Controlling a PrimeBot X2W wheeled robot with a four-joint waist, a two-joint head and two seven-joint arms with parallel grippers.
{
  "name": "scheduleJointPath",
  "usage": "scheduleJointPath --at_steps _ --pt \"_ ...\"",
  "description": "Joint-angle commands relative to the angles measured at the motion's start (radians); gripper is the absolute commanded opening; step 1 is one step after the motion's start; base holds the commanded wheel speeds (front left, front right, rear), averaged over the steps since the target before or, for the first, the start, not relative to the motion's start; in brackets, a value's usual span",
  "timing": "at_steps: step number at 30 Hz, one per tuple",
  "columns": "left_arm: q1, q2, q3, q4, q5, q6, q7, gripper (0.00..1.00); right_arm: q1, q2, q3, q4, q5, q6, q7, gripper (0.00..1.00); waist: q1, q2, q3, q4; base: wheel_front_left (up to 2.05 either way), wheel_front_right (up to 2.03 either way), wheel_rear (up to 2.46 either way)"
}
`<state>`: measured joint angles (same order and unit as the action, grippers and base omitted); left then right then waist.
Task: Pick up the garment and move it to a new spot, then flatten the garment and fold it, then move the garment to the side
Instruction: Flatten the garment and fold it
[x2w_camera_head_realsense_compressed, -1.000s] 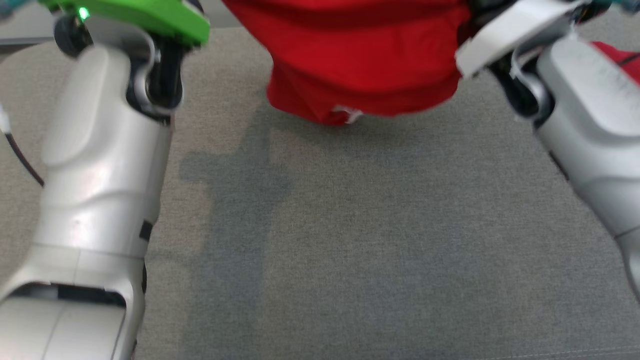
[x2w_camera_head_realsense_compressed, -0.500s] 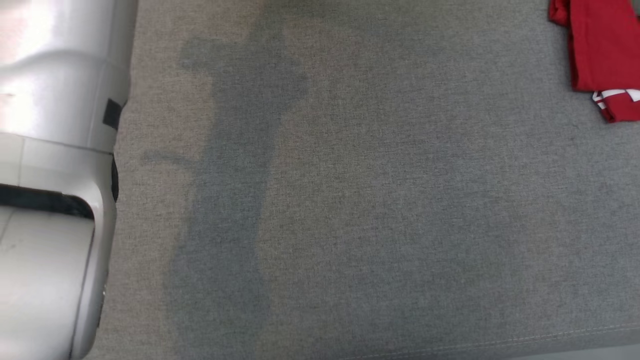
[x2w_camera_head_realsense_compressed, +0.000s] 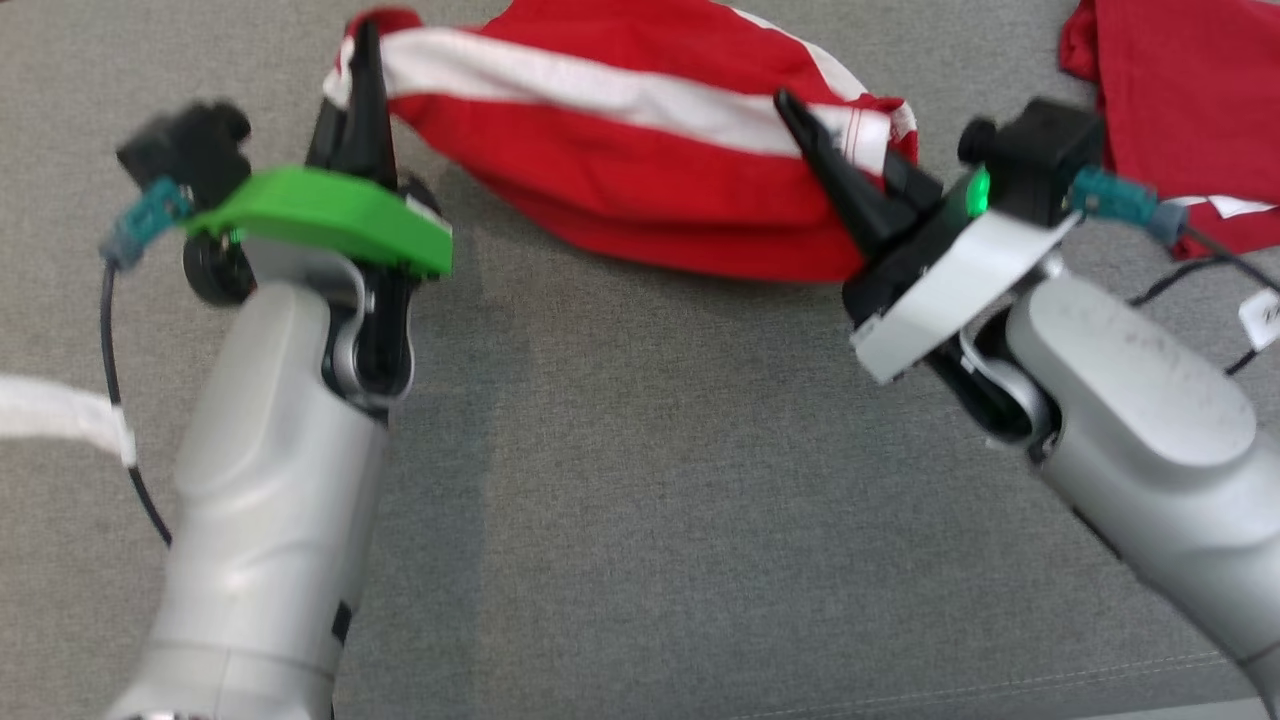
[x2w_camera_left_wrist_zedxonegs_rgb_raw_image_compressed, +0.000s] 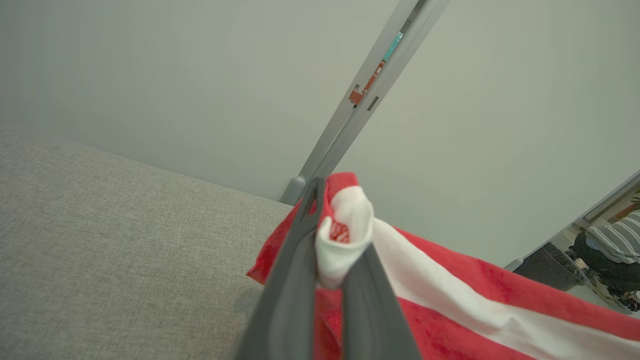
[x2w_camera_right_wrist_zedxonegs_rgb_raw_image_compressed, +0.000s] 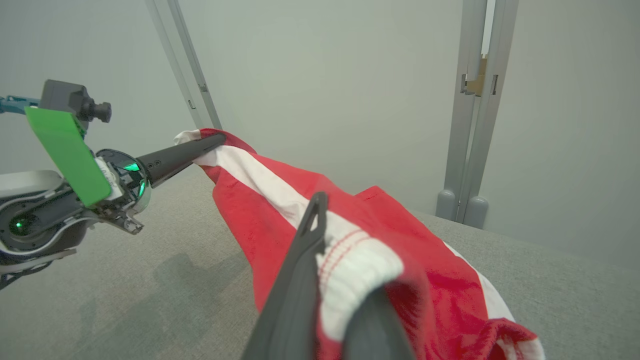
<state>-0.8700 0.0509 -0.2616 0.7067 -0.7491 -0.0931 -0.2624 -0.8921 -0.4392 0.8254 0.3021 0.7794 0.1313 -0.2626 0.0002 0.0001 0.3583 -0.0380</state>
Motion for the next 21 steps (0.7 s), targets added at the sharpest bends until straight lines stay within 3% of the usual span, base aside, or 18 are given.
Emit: scheduleJointPath --at_steps 1,13,21 --pt "0.07 0.003 0.021 -0.035 0.016 0.007 -0.002 0.0 0.063 0.004 -0.009 -0.025 0.006 -0.001 -0.002 0.0 -0.0002 -0.0001 -0.04 -0.005 0.0 0.0 0.0" --pt "0.646 0.002 0.127 -0.258 0.04 0.023 -0.002 0.0 0.541 -0.013 -0.005 -0.185 -0.042 -0.001 -0.002 0.0 -0.0002 -0.0001 -0.177 0.001 0.0 0.0 0.0" --pt "0.791 0.005 0.114 -0.326 0.043 0.036 0.005 0.0 0.721 0.013 -0.042 -0.236 -0.088 -0.001 -0.002 0.0 -0.0002 -0.0001 -0.228 0.004 0.0 0.0 0.0"
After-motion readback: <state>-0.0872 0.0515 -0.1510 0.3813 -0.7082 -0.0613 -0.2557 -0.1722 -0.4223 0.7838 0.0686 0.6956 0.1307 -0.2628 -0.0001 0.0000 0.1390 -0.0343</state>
